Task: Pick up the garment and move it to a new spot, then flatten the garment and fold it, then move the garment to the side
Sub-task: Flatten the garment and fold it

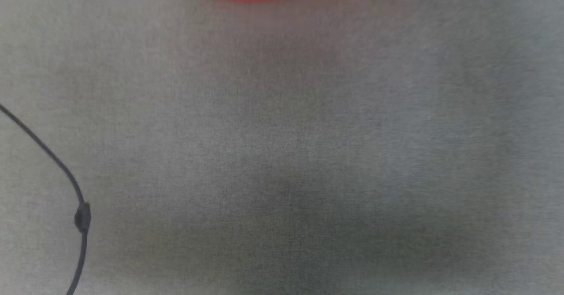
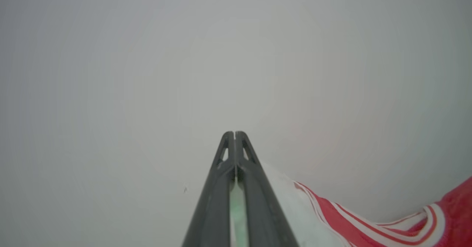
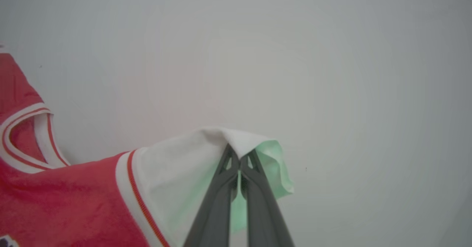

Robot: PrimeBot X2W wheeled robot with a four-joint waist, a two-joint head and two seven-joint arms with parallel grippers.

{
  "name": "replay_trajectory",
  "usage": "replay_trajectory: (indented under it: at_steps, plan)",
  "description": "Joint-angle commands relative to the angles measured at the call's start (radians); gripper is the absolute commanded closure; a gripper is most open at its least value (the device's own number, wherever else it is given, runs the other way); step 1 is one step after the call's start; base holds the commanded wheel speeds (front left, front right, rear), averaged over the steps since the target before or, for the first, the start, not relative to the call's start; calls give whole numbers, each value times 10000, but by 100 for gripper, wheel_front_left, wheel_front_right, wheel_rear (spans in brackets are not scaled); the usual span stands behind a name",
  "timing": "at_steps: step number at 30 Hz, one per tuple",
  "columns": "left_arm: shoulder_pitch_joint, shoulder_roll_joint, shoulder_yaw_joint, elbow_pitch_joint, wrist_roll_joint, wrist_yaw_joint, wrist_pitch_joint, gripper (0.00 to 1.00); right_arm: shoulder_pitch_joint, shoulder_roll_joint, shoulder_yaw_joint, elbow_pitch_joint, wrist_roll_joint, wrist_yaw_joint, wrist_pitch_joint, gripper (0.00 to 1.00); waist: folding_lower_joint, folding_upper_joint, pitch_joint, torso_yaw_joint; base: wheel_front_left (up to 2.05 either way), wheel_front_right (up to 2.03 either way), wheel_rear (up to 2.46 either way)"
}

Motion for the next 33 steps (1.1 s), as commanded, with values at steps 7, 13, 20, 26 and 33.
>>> replay_trajectory:
  at_steps: [7, 13, 20, 26, 33]
  plan:
    - [-425, -347, -62, 232, 546, -152, -1945, 100, -203, 23, -561, 35, -2421, -14, -729, 100, 0, 0, 1032, 554, 0, 0, 0]
    - [841, -589, -332, 481, 429, -482, -2078, 100, 1081, -124, -380, 380, -2000, -15, -734, 100, 0, 0, 810, 757, 0, 0, 0]
    - [2564, -616, -722, 836, 39, -892, -1468, 100, 2581, -167, 671, 1138, -332, -15, -644, 100, 0, 0, 155, 753, 0, 0, 0]
    - [4432, -395, -820, 452, -804, -1217, -515, 100, 4140, -758, 2354, 550, 1712, -15, -221, 100, 0, 0, -607, 680, 0, 0, 0]
    - [7286, 553, -860, -1444, -1838, -1168, 789, 100, 6472, -2280, 3997, -1906, 4402, -15, 617, 100, 0, 0, -1488, 498, 0, 0, 0]
